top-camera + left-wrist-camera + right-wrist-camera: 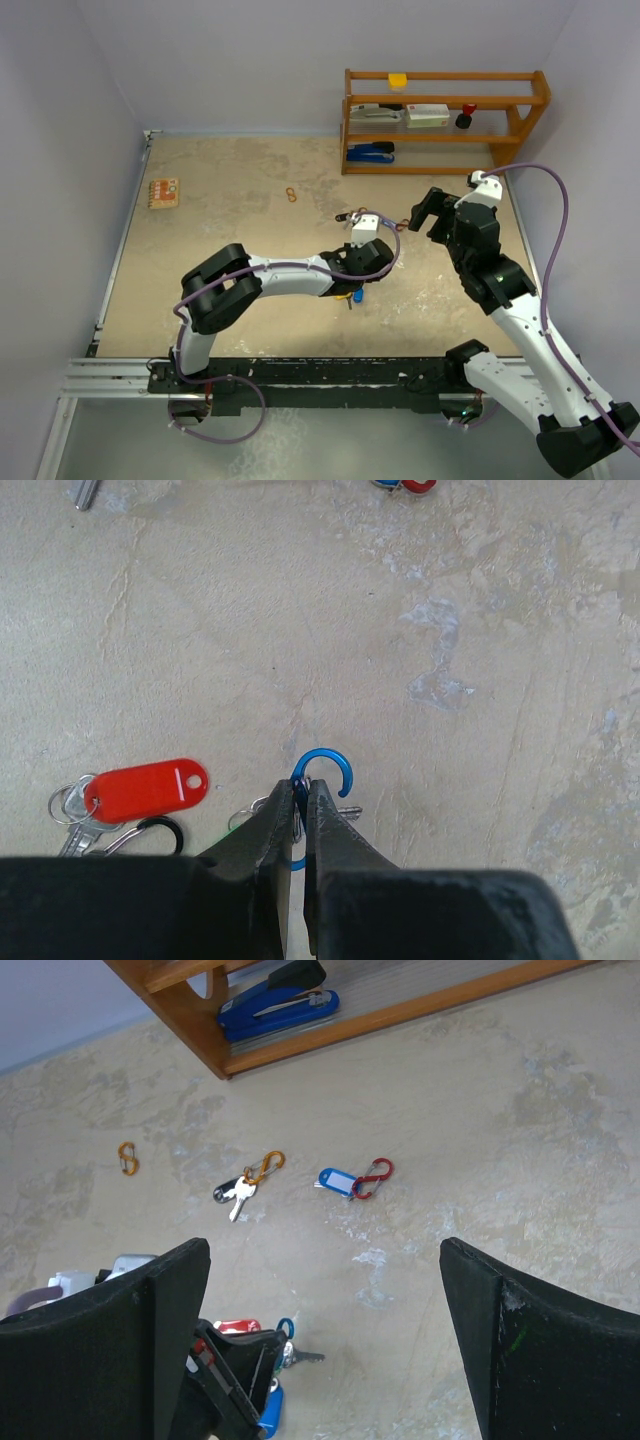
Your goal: Put the keys on the keyring
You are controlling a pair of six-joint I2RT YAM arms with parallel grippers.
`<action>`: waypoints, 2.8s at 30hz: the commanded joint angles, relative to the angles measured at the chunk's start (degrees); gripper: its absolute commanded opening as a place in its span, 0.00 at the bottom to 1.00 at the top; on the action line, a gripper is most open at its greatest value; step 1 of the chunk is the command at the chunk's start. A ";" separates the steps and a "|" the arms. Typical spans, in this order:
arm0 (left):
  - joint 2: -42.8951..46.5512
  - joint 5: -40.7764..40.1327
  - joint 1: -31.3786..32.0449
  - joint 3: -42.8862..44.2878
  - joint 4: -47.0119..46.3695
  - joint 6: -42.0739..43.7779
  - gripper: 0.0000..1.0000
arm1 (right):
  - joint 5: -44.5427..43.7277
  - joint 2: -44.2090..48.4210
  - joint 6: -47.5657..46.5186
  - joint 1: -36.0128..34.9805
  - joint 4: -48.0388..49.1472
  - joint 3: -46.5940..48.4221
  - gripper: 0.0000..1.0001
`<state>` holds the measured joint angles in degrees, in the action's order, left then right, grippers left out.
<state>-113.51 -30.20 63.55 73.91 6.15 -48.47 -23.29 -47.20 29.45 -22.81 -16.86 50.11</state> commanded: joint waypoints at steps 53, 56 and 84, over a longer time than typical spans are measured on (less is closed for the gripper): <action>1.28 7.72 -4.22 0.84 0.80 0.30 0.00 | -1.69 0.75 0.32 0.08 1.78 -0.27 1.00; 2.50 7.94 -4.51 -0.07 -0.04 0.32 0.00 | -1.68 0.68 0.36 0.13 1.79 -0.27 1.00; 12.70 19.91 -9.67 -16.33 -22.02 -10.62 0.00 | -1.26 1.84 0.59 0.07 1.16 0.28 1.00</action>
<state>-103.20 -13.17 54.48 59.31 -7.42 -54.57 -23.42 -46.63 29.45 -22.81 -16.88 50.11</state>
